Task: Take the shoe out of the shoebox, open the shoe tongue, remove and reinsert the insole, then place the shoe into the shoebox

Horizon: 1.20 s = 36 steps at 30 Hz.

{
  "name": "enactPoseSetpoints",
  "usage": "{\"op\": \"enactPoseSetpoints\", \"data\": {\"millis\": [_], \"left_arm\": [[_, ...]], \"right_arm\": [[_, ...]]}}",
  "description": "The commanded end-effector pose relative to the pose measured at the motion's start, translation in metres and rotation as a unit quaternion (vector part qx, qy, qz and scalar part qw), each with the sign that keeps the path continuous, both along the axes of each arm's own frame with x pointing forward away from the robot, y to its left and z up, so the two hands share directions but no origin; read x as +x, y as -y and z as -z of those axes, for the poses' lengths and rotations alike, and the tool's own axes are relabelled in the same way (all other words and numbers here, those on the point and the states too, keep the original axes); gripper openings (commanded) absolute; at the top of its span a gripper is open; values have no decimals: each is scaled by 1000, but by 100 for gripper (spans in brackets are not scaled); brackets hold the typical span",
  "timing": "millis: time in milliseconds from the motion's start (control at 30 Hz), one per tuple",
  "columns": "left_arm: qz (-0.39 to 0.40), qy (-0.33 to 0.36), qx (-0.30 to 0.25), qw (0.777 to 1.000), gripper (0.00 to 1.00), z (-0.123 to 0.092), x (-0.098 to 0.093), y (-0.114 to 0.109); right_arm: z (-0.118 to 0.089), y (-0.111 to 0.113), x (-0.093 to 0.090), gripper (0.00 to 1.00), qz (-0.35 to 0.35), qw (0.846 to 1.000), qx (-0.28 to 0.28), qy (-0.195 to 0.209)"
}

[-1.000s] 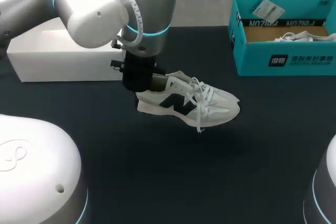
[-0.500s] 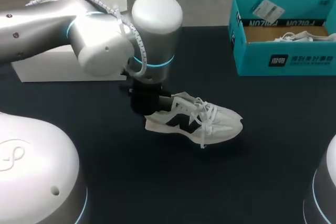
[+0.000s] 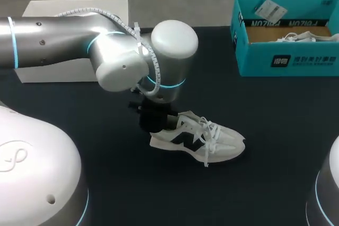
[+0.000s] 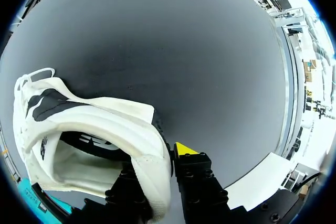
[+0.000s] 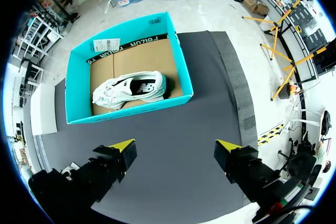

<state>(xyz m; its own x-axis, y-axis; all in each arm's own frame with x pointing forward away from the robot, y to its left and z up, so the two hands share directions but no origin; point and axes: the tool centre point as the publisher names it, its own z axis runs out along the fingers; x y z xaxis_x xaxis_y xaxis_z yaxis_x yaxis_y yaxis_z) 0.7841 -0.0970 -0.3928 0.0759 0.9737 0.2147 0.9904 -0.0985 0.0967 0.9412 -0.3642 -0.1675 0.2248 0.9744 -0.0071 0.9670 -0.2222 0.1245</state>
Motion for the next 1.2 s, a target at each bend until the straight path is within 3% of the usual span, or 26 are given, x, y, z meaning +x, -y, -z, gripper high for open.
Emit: {"op": "enactPoseSetpoints", "data": {"millis": [33,133,233,700,1033,1200], "left_arm": [[1,-6,-7,1000,0,11,4,0],[10,-7,-11,1000,0,8,2,0],[20,-4,-23,1000,100,-2,0,2],[-6,-16,-58,998,100,-51,0,8],[-92,-2,-139,986,100,-98,3,-7],[-92,-3,-166,982,100,-120,9,-12]], "right_arm": [[0,0,-1,100,0,1000,-1,1],[0,0,-1,100,0,1000,-1,1],[0,0,-1,100,0,1000,-1,1],[0,0,-1,100,0,1000,-1,1],[0,0,-1,100,0,1000,-1,1],[0,0,-1,100,0,1000,-1,1]]}}
